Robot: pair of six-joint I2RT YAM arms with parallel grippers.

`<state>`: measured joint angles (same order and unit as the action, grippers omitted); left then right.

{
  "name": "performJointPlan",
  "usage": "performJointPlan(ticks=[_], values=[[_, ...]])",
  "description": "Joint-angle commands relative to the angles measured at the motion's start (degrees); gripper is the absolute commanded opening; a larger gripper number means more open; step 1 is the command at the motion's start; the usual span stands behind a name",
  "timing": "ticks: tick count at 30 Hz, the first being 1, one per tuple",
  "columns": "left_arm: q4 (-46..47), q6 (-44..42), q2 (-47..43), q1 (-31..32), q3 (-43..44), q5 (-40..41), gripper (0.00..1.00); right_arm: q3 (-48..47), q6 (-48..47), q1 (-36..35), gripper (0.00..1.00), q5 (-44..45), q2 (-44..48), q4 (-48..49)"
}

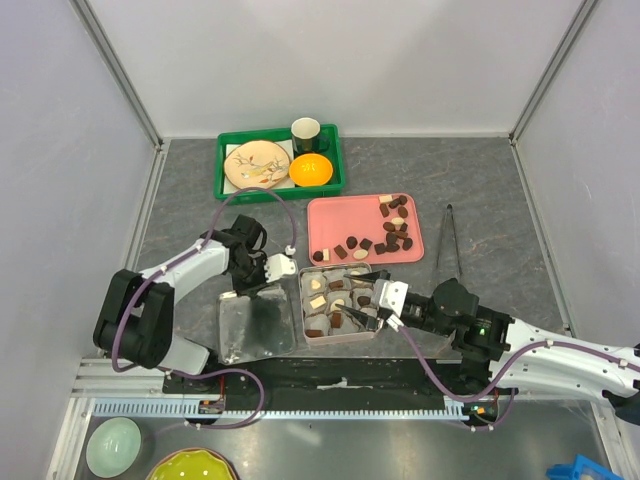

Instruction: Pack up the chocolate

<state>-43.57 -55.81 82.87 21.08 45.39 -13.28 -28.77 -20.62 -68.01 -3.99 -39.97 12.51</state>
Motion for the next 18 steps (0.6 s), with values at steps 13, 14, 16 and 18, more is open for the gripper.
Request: performJointPlan(ticks=[13, 14, 16, 18], values=[[2.5, -3.5, 1.7, -0.6, -0.2, 1.3, 0.02, -0.6, 3.9, -0.1, 0.63, 1.2, 1.0, 0.4], [2.4, -3.8, 1.2, -0.7, -0.2, 1.6, 0.02, -0.6, 4.4, -0.1, 0.63, 0.9, 0.9, 0.5], [1.9, -4.1, -0.1, -0.8, 0.4, 2.1, 0.01, -0.4, 4.9, -0.1, 0.62, 0.7, 0.7, 0.8], [0.7, -4.7, -0.8, -1.0, 1.5, 1.9, 0.02, -0.4, 5.6, -0.1, 0.62, 0.4, 0.7, 0.9]])
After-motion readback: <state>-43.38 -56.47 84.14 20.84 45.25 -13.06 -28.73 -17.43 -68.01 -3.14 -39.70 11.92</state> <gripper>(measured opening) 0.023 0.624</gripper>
